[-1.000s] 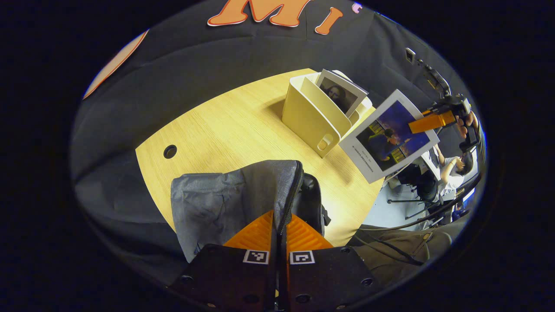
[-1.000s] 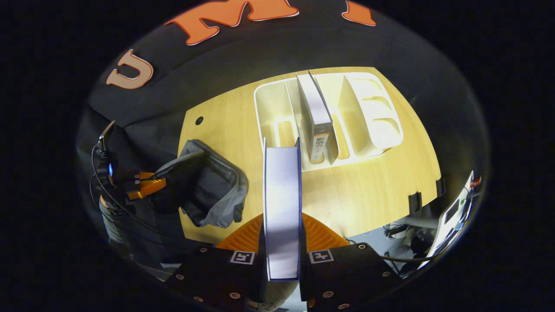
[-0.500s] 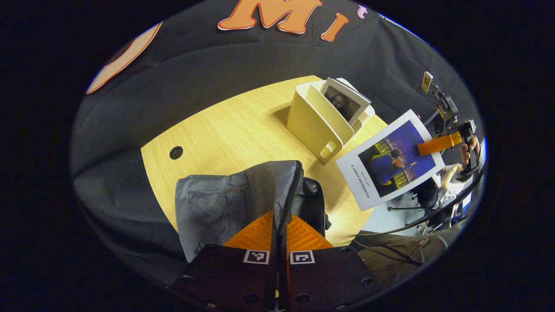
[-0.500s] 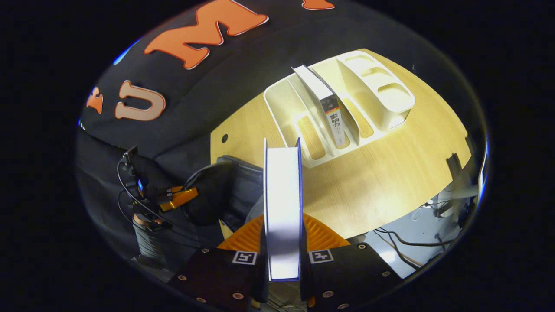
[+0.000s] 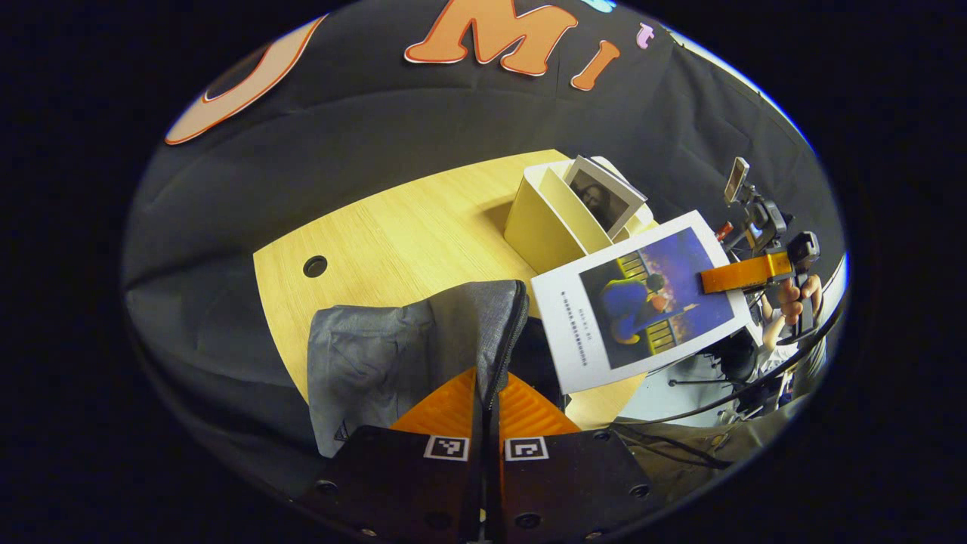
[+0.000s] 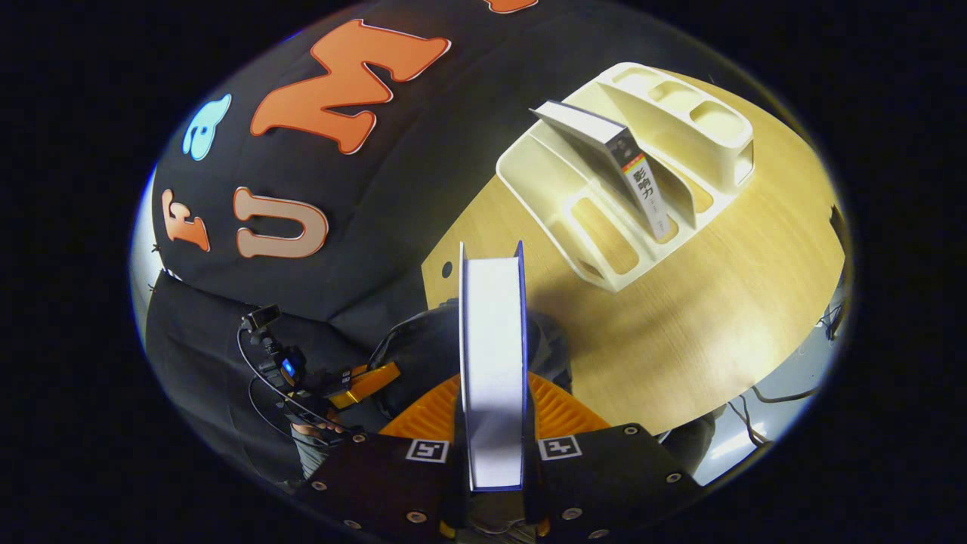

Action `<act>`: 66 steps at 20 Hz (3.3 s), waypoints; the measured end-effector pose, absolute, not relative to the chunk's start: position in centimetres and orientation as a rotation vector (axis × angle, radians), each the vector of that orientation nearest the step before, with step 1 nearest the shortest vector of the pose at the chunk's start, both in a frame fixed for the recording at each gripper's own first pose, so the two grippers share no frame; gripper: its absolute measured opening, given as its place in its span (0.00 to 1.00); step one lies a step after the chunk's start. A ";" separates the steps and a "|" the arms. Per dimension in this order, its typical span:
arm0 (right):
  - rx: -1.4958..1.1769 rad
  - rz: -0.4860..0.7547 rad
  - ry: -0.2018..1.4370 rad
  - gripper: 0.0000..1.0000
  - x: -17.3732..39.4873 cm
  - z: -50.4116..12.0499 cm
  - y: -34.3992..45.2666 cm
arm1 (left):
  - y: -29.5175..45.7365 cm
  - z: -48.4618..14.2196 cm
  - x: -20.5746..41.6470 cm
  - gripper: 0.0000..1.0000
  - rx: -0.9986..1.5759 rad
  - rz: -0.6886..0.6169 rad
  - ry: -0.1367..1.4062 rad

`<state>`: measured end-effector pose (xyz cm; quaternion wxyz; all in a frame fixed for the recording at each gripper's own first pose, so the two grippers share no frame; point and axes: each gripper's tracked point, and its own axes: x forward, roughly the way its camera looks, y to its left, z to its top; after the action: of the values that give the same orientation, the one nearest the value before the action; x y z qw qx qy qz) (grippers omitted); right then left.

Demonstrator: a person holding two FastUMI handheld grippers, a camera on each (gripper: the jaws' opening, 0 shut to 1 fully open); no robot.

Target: Open the schoolbag, grab two books from the bookshelf and put them into the schoolbag.

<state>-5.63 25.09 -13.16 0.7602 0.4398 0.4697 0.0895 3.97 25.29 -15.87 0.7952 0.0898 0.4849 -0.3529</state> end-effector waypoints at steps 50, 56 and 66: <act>0.552 0.198 1.182 0.97 -2.2 -21.0 21.4 | 24.2 -16.7 2.5 0.03 -0.029 -0.525 1.037; 0.391 0.189 1.166 0.97 0.3 -18.7 15.7 | 23.0 -17.5 2.7 0.04 -0.021 -0.499 1.056; 0.171 0.217 1.175 0.98 5.5 -16.1 10.3 | 22.3 -18.8 2.5 0.03 -0.065 -0.455 1.081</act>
<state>5.51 10.30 -16.15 0.8233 0.0804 0.5526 0.1020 2.46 22.27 -18.81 0.8325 -0.0309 0.5098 -0.2146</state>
